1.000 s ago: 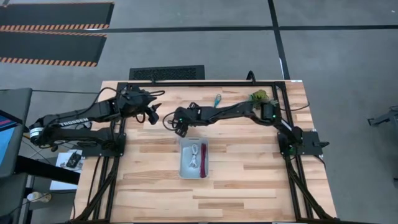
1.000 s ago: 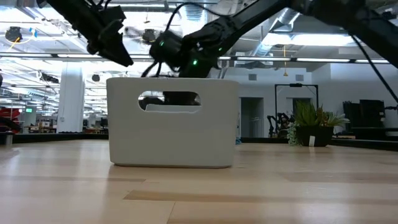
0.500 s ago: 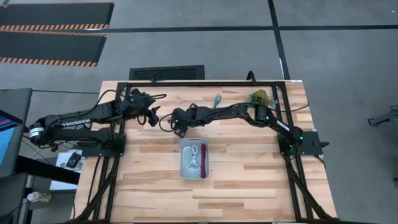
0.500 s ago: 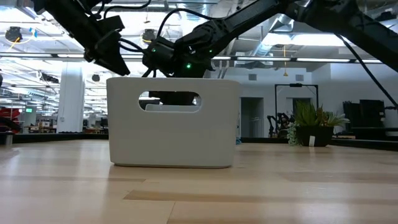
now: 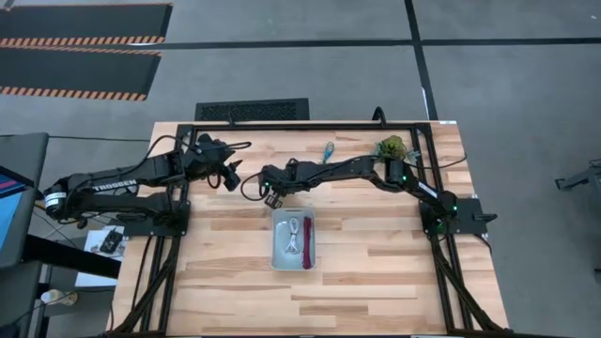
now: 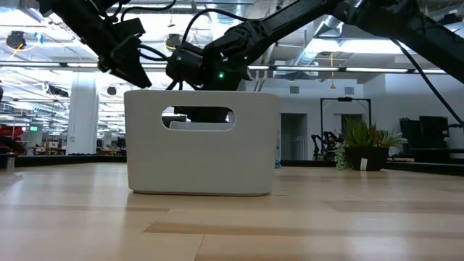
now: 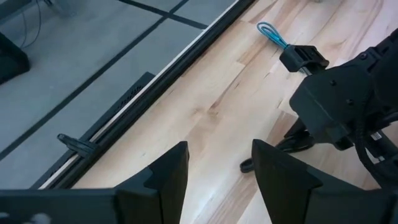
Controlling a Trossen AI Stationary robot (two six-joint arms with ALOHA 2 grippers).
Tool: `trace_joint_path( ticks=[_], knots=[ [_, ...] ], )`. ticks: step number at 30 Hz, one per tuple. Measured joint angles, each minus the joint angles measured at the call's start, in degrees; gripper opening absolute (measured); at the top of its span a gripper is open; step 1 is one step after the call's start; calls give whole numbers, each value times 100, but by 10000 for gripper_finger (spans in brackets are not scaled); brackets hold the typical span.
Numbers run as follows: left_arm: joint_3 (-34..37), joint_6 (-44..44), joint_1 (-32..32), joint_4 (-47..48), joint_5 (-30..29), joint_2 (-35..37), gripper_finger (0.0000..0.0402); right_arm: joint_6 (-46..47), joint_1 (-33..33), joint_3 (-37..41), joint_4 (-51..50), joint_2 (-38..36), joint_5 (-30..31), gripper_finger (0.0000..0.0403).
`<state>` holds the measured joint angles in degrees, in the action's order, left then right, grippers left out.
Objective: Pick and place USB-C Cables
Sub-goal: Put the black charger cable into the gray bin
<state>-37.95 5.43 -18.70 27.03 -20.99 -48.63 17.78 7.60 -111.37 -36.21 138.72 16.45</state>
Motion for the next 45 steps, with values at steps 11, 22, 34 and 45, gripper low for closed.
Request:
trace_joint_path(
  ticks=[11,22,34,45],
  knots=[
    [0,0,0,2,-40,0,167,130,-7,22,556,-30,20,37],
    [0,58,-2,71,-99,327,167,123,44,22,1059,-173,-3,22],
    [0,238,-2,106,-306,1261,167,-181,292,924,1552,-1524,45,23],
    [0,436,-2,103,-198,1502,167,361,441,5687,5621,-4786,23,23]
  ],
)
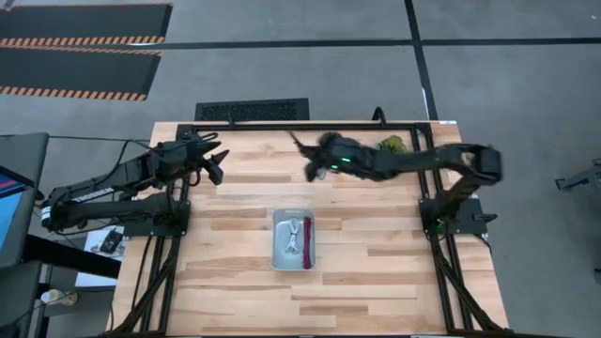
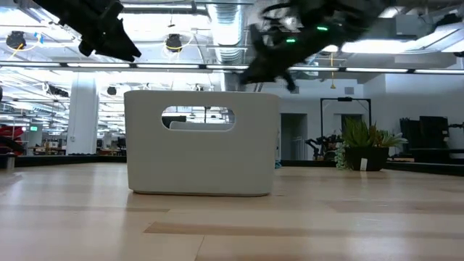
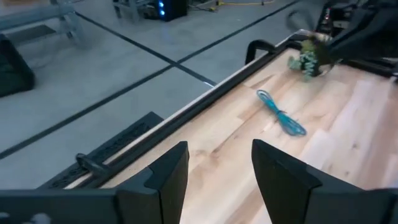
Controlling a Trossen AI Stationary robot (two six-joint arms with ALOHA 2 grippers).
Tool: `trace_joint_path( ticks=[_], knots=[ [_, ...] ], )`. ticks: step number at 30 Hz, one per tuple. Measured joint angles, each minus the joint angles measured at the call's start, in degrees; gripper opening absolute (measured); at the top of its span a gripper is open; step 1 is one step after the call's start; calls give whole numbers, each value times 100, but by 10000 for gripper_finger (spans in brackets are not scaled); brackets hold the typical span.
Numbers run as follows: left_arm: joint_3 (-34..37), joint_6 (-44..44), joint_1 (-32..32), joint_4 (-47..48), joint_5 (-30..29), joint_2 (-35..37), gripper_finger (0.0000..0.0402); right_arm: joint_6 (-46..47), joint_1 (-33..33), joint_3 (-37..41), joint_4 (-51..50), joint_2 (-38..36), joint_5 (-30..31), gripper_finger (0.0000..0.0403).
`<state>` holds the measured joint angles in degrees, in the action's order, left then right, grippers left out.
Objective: Pick and place USB-C Cables
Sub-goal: Put the black charger cable into the gray bin
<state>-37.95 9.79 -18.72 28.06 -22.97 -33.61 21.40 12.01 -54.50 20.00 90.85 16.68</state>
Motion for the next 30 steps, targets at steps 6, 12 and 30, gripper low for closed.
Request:
trace_joint_path(
  ticks=[6,12,30],
  knots=[
    [0,99,0,-159,351,-20,167,61,-620,2209,2879,-849,245,21],
    [0,161,39,-422,767,-20,167,-903,-1410,3130,5120,-679,781,27],
    [365,109,1970,-2091,564,-218,167,-2189,-2416,2185,6982,1196,747,28]
  ],
)
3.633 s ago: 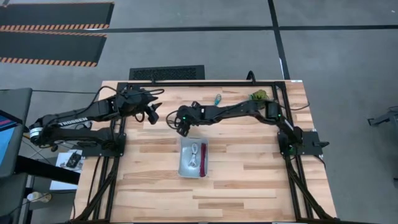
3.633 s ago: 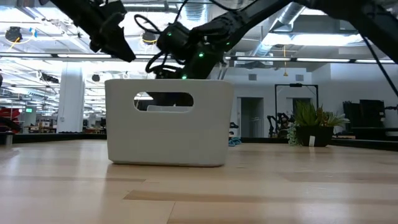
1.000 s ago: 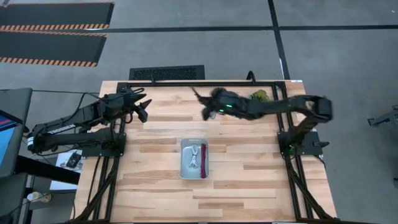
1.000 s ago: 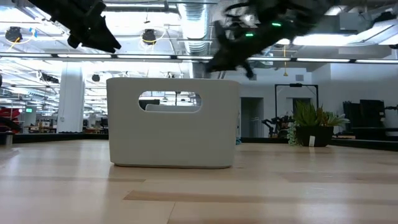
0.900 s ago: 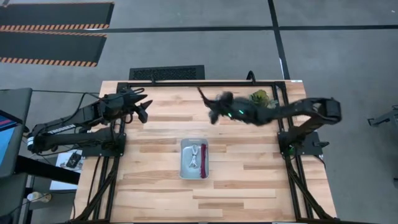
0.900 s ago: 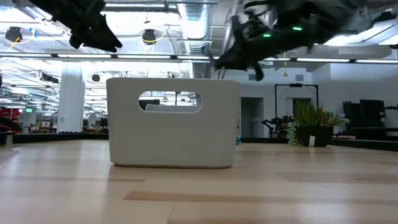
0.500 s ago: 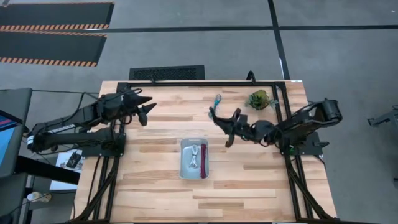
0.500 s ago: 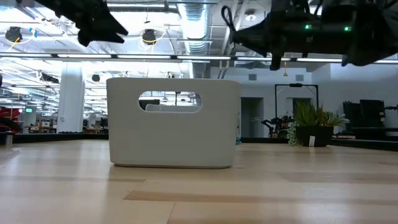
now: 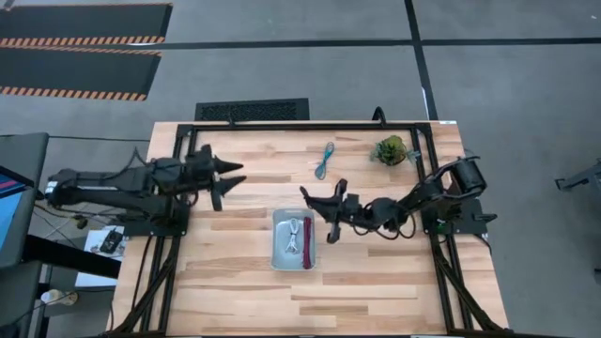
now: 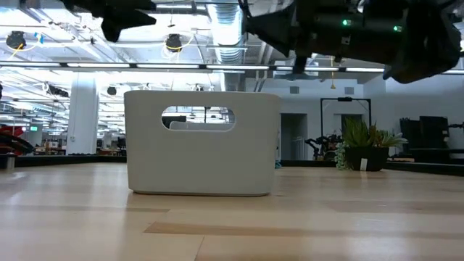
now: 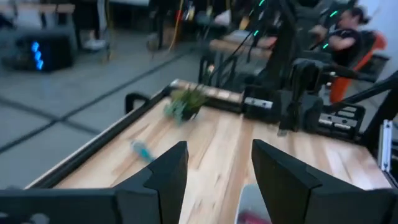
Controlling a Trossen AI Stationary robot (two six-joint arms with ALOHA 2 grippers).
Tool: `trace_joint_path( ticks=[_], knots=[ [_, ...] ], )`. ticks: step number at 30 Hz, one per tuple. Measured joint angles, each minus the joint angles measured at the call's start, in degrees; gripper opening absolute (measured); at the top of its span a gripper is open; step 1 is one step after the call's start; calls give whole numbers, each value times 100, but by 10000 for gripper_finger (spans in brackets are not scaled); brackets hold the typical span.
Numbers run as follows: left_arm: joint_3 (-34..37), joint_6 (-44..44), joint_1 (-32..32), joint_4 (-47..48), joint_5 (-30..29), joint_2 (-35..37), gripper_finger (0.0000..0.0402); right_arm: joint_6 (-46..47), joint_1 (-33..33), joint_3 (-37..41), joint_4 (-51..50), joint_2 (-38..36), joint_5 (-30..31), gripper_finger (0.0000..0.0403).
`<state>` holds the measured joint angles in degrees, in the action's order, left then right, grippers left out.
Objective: Pick and place USB-C Cables
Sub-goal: Put the black charger cable into the gray bin
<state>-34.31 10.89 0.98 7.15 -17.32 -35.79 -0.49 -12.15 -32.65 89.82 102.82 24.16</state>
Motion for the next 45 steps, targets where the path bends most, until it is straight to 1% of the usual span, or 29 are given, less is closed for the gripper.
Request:
trace_joint_path(
  ticks=[3,6,8,10,13,16,19,22,27,29,32,35,38,42,45],
  knots=[
    [678,-298,316,-1336,-262,-101,167,-1,23,-117,-4,19,-81,33],
    [1324,-438,438,-2775,-556,-211,167,30,97,-130,8,-108,-361,35],
    [1639,-429,445,-3637,-576,-403,167,64,157,-122,-19,-141,-542,32],
    [1812,-420,445,-4233,-469,-609,167,141,233,-132,11,-209,-727,29],
    [1792,-414,447,-4572,-318,-1008,167,357,351,-117,-16,-159,-855,30],
    [1670,-421,447,-4903,-158,-1568,167,538,445,-222,11,-76,-929,36],
    [1542,-547,447,-5372,-52,-2252,167,521,449,-317,-1,-24,-974,37],
    [1530,-693,442,-6174,79,-2838,167,516,449,-374,-15,-43,-1091,33],
    [1526,-737,440,-7253,539,-3470,167,523,453,-371,-8,-39,-1229,34],
    [1526,-735,441,-7399,672,-3597,167,578,453,-371,-6,-38,-1234,36],
    [1528,-730,439,-7377,797,-3714,173,605,453,-371,-24,-38,-1236,36],
    [1518,-714,438,-7442,971,-3748,190,608,453,-371,-32,-38,-1238,33],
    [1348,-707,441,-7261,1075,-3747,214,608,453,-372,-36,-38,-1239,33],
    [935,-827,439,-6564,1145,-3744,246,612,443,-442,-133,-38,-1251,36],
    [625,-1024,441,-6017,1161,-3747,261,618,431,-501,-329,-38,-1296,36]
  ],
)
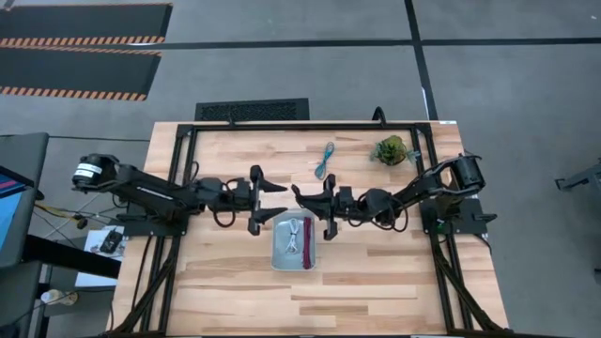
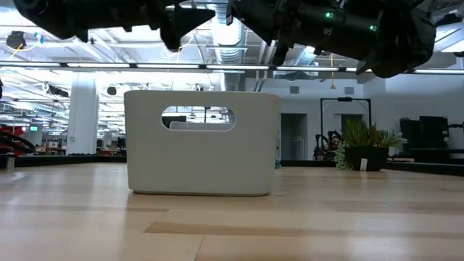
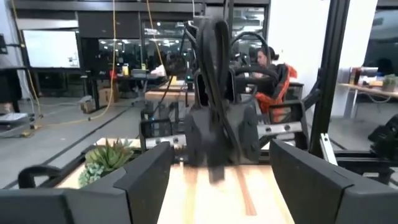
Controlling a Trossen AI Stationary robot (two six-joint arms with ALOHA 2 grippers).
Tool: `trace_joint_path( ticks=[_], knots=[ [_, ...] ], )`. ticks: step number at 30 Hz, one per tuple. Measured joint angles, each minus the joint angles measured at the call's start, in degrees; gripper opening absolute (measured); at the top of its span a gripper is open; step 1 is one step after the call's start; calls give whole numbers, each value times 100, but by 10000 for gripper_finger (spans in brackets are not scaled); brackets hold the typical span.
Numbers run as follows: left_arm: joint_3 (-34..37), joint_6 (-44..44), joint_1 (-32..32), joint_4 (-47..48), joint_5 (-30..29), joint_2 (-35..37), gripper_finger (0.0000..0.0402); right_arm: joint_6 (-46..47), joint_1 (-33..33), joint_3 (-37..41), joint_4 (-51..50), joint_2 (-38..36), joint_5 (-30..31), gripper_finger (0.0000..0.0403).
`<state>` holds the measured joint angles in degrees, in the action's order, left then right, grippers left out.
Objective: Pick and place USB-C Cables
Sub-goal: Put the black charger cable into the gray bin
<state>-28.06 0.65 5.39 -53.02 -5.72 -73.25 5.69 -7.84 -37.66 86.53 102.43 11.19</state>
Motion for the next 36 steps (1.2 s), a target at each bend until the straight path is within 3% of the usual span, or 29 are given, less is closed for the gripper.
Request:
trace_joint_path(
  ticks=[13,22,27,36],
  knots=[
    [-306,49,-2,-209,74,-34,266,94,-40,-43,-79,0,-194,37],
    [-314,354,-28,-1216,294,-909,266,92,-39,-274,-430,0,-218,38],
    [-314,363,-26,-1455,341,-1029,263,92,-52,-290,-644,0,-220,38],
    [-314,338,-26,-1391,301,-1025,213,88,-52,-290,-685,0,-220,38]
  ],
)
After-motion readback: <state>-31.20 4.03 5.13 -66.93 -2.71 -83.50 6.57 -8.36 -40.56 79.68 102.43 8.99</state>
